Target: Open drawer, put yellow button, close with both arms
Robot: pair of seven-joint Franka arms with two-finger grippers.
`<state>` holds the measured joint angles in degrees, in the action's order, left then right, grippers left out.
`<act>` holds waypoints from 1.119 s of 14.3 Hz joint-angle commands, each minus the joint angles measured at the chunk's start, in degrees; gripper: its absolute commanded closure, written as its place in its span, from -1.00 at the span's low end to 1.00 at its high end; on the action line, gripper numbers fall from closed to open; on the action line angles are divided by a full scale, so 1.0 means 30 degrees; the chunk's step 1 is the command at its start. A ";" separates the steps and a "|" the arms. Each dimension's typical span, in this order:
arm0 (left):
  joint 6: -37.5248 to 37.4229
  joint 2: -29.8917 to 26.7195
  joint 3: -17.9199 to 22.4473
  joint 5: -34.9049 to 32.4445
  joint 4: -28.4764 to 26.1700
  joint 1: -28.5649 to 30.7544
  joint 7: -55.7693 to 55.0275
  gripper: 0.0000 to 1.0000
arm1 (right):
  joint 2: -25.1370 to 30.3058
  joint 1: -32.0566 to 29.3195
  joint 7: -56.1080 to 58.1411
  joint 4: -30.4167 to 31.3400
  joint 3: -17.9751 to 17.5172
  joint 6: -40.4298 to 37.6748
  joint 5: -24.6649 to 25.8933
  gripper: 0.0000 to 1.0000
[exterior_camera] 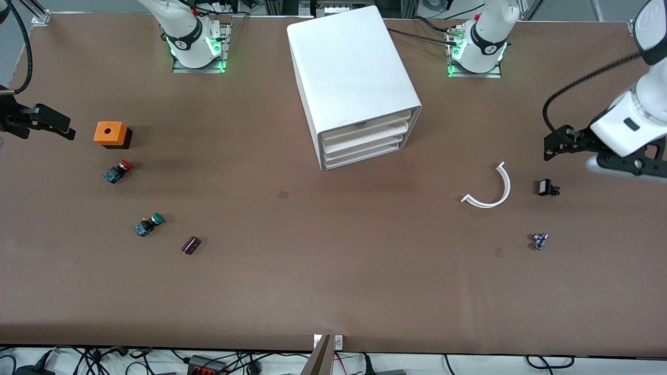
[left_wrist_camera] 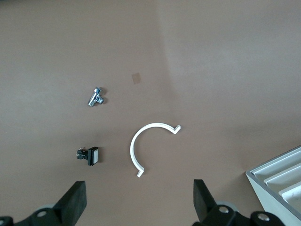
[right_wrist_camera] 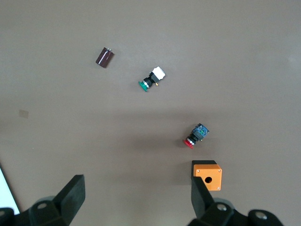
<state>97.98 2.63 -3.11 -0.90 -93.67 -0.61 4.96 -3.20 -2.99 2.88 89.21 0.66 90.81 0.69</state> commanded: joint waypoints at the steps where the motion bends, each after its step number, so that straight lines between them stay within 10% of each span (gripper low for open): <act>1: 0.0973 -0.1960 0.0451 0.0271 -0.2554 -0.0529 0.0191 -1.00 | 0.0540 -0.0086 0.0094 0.0527 -0.0103 0.0081 0.0240 -1.00; 16: -0.0227 -0.1726 0.0070 0.0388 -0.2027 0.0058 0.0104 -1.00 | 0.0511 -0.0174 0.0153 0.0557 0.0014 -0.0007 0.0269 -1.00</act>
<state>98.47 -1.87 -2.57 -0.82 -100.07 -0.91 4.92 -3.20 -3.15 2.89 89.32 0.92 90.75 0.71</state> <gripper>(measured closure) 0.000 0.000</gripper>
